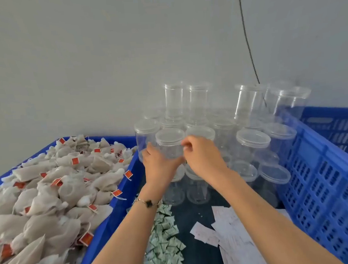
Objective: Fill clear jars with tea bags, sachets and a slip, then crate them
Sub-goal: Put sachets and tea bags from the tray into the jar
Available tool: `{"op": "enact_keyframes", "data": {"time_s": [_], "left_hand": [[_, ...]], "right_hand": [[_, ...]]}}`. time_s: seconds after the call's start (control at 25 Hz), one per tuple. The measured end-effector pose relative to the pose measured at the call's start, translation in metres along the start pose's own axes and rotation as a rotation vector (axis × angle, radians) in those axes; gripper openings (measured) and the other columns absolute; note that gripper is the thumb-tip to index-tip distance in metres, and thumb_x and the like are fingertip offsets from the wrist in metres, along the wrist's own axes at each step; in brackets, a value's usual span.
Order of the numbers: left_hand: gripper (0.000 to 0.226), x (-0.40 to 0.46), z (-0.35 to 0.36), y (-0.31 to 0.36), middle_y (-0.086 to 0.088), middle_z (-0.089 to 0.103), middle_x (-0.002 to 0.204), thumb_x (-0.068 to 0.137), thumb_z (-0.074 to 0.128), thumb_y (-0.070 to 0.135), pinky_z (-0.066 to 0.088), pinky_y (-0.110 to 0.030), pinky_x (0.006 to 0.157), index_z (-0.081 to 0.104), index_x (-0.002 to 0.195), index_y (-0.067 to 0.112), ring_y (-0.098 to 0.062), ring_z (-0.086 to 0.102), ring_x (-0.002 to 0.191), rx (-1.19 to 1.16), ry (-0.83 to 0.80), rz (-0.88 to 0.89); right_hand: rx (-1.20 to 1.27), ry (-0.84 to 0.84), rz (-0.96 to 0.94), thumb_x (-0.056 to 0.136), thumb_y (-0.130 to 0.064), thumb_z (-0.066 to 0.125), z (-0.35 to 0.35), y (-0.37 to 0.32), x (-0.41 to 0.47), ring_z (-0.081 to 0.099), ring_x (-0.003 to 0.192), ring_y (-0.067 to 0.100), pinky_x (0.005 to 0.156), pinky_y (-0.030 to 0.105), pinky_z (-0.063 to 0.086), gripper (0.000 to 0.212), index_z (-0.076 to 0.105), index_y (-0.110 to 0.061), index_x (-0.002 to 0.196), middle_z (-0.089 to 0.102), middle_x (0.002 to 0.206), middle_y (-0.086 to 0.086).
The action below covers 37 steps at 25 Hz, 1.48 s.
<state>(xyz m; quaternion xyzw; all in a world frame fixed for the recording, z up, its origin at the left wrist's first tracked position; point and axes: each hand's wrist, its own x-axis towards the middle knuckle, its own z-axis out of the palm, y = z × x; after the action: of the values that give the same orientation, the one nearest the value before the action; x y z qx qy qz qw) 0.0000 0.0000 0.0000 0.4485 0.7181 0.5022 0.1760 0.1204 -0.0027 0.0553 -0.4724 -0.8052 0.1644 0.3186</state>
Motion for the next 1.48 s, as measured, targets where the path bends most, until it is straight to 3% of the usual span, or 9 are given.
{"op": "enact_keyframes", "data": {"time_s": [0.08,0.2,0.36,0.48,0.76,0.96,1.12,1.24,1.48], "left_hand": [[0.119,0.015,0.008,0.0,-0.011,0.01,0.159,0.07,0.083,0.032,0.021,-0.038,0.114,0.0,0.153,0.009,-0.025,0.01,0.147,-0.123,0.02,0.008],[0.108,0.032,0.022,-0.006,-0.006,0.019,0.159,0.079,0.076,0.024,0.028,-0.036,0.112,-0.001,0.154,0.018,-0.021,0.024,0.144,-0.299,0.003,0.018],[0.075,0.03,0.022,-0.01,0.001,0.052,0.133,0.073,0.079,0.029,0.044,-0.029,0.093,0.041,0.137,0.02,-0.018,0.05,0.124,-0.243,0.099,0.116],[0.082,0.011,0.004,-0.002,0.001,0.047,0.133,0.064,0.082,0.034,0.041,-0.028,0.095,0.041,0.134,0.017,-0.017,0.044,0.124,-0.195,0.124,0.151],[0.102,-0.091,-0.041,0.004,-0.012,0.041,0.133,0.061,0.09,0.03,0.044,-0.031,0.092,0.032,0.141,0.002,-0.026,0.048,0.118,0.102,0.141,0.57],[0.122,-0.126,-0.038,-0.02,-0.002,0.037,0.149,0.059,0.09,0.039,0.03,-0.02,0.106,0.014,0.152,0.014,-0.014,0.036,0.135,0.058,-0.028,0.407],[0.096,-0.135,-0.027,-0.033,0.019,0.052,0.114,0.053,0.087,0.044,0.031,-0.004,0.076,0.042,0.136,0.022,-0.004,0.052,0.106,0.129,0.005,0.424],[0.085,-0.142,-0.023,-0.046,0.031,0.047,0.099,0.053,0.082,0.048,0.037,-0.002,0.064,0.041,0.126,0.035,0.001,0.053,0.092,0.118,-0.096,0.403],[0.081,-0.148,-0.02,-0.058,0.006,0.054,0.115,0.054,0.077,0.044,0.033,-0.017,0.089,0.056,0.123,0.005,-0.013,0.048,0.108,0.155,-0.039,0.564]], "right_hand": [[0.012,0.02,-0.002,0.095,-0.009,0.042,0.009,-0.005,0.016,0.054,0.111,0.019,0.091,0.03,0.044,0.033,0.055,-0.012,0.125,0.055,0.126,0.005],[-0.037,-0.002,0.002,0.096,-0.009,0.042,0.025,-0.008,0.026,0.053,0.112,0.022,0.093,0.031,0.042,0.033,0.052,-0.012,0.127,0.048,0.129,0.006],[-0.092,0.023,0.019,0.096,-0.01,0.041,0.026,-0.008,0.022,0.055,0.108,0.024,0.09,0.031,0.042,0.03,0.054,-0.011,0.124,0.046,0.128,0.006],[-0.104,0.119,-0.009,0.096,-0.021,0.044,0.01,-0.02,0.014,0.054,0.105,0.024,0.084,0.03,0.042,0.026,0.056,-0.011,0.117,0.051,0.12,0.007],[-0.412,-0.158,0.022,0.061,-0.093,0.024,-0.041,-0.047,-0.029,0.055,0.113,0.027,0.075,0.035,0.041,0.101,0.043,-0.029,0.137,0.056,0.13,0.003],[-0.2,-0.376,0.09,0.063,-0.081,0.051,-0.043,-0.03,-0.064,0.058,0.08,0.014,0.066,0.028,0.046,0.078,0.043,-0.034,0.124,0.057,0.106,-0.003],[-0.121,-0.359,0.048,0.062,-0.073,0.056,-0.022,-0.009,-0.09,0.052,0.109,0.021,0.081,0.03,0.043,0.074,0.037,-0.044,0.127,0.047,0.127,-0.001],[-0.128,-0.376,0.013,0.062,-0.061,0.06,-0.018,0.004,-0.104,0.048,0.112,0.02,0.085,0.03,0.042,0.071,0.033,-0.049,0.126,0.043,0.122,-0.003],[-0.125,-0.435,0.169,0.065,-0.083,0.045,-0.007,0.007,-0.116,0.053,0.112,0.027,0.086,0.035,0.045,0.078,0.021,-0.05,0.131,0.048,0.127,0.002]]}}
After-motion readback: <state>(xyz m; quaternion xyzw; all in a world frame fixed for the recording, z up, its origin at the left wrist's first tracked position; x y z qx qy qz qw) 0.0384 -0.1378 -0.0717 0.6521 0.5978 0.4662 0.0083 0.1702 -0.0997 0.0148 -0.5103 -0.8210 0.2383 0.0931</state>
